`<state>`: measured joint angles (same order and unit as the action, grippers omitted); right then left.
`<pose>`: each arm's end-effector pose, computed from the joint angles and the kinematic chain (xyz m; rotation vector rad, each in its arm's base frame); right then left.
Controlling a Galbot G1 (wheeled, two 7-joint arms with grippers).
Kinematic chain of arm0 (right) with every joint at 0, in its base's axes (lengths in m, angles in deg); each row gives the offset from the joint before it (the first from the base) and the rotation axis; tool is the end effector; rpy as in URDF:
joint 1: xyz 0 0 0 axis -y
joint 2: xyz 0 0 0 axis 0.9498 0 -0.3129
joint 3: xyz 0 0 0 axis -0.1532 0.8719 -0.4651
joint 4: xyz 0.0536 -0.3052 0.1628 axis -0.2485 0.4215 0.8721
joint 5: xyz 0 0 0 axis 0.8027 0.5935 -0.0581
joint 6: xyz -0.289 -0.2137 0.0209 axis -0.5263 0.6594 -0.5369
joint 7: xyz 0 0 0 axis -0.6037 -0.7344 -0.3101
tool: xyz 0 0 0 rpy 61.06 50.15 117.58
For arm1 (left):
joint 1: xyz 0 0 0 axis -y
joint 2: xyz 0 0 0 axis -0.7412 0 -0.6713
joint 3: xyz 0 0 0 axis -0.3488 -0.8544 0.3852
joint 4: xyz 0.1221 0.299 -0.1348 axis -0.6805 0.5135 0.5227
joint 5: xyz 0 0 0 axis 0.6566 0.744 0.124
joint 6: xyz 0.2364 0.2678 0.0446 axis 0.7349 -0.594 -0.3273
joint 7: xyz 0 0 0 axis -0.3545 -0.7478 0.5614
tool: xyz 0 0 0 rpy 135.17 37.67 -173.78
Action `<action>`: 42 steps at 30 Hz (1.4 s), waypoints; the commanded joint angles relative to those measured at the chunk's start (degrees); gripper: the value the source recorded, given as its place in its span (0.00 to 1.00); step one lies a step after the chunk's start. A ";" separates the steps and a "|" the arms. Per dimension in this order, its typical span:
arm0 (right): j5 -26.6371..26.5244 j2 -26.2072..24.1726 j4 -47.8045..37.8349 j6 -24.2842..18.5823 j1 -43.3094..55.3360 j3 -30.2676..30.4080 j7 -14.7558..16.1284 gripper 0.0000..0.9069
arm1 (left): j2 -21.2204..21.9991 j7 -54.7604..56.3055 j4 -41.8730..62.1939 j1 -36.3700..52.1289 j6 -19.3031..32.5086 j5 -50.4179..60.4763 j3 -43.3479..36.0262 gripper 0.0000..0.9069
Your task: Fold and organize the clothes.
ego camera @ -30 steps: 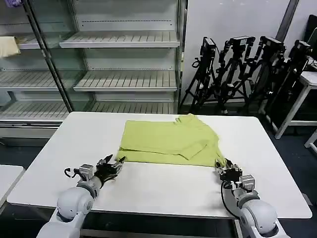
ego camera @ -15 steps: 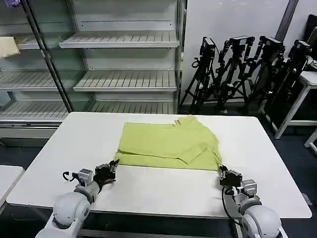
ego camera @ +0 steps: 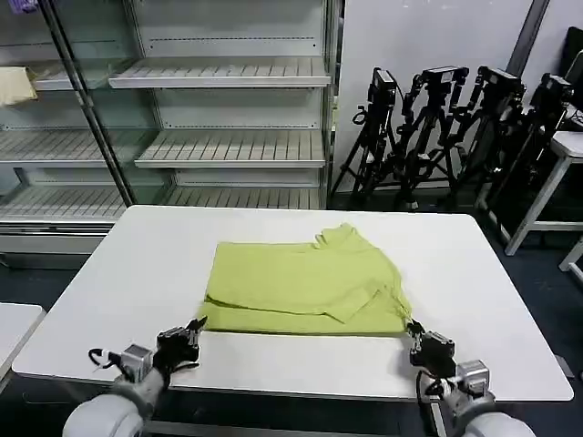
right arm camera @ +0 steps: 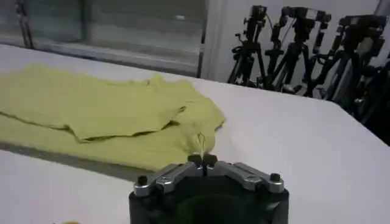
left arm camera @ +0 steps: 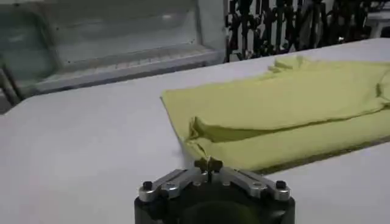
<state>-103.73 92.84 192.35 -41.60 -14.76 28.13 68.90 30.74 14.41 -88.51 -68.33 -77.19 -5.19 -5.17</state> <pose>0.1787 -0.0698 -0.2503 0.2639 -2.7741 0.2192 0.2137 0.0872 -0.2427 -0.3320 -2.6751 -0.2477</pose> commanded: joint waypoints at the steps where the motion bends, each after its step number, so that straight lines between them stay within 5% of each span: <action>1: 1.49 0.15 6.71 -0.17 -10.38 -1.35 0.74 1.00 | -0.57 -5.97 -8.73 -14.59 0.56 2.92 8.04 1.00; 9: 0.88 0.00 11.38 0.37 -14.04 -6.91 1.86 1.00 | -0.08 -4.32 -11.98 -12.28 -0.31 3.51 9.69 1.00; 14: -3.72 -0.66 7.41 -1.48 -3.52 -9.85 1.17 1.00 | -1.89 -1.01 -8.56 -3.79 2.12 -2.68 7.72 1.00; 23: -4.81 0.24 -6.69 4.19 25.71 4.12 -5.02 1.00 | -3.04 -0.64 4.79 15.60 3.00 -3.45 -0.81 1.00; 32: -2.76 6.59 -26.25 4.53 48.04 20.34 -8.11 1.00 | -2.03 -0.27 17.04 28.15 2.76 -3.97 -6.74 1.00; 42: -3.01 12.96 -44.76 3.63 60.79 25.73 -11.31 1.00 | -0.90 1.34 30.13 37.97 -0.10 -6.37 -11.92 1.00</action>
<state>-106.75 100.46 166.26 -38.25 28.26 45.68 60.52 29.59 14.87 -73.73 -44.53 -75.41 -9.63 -11.15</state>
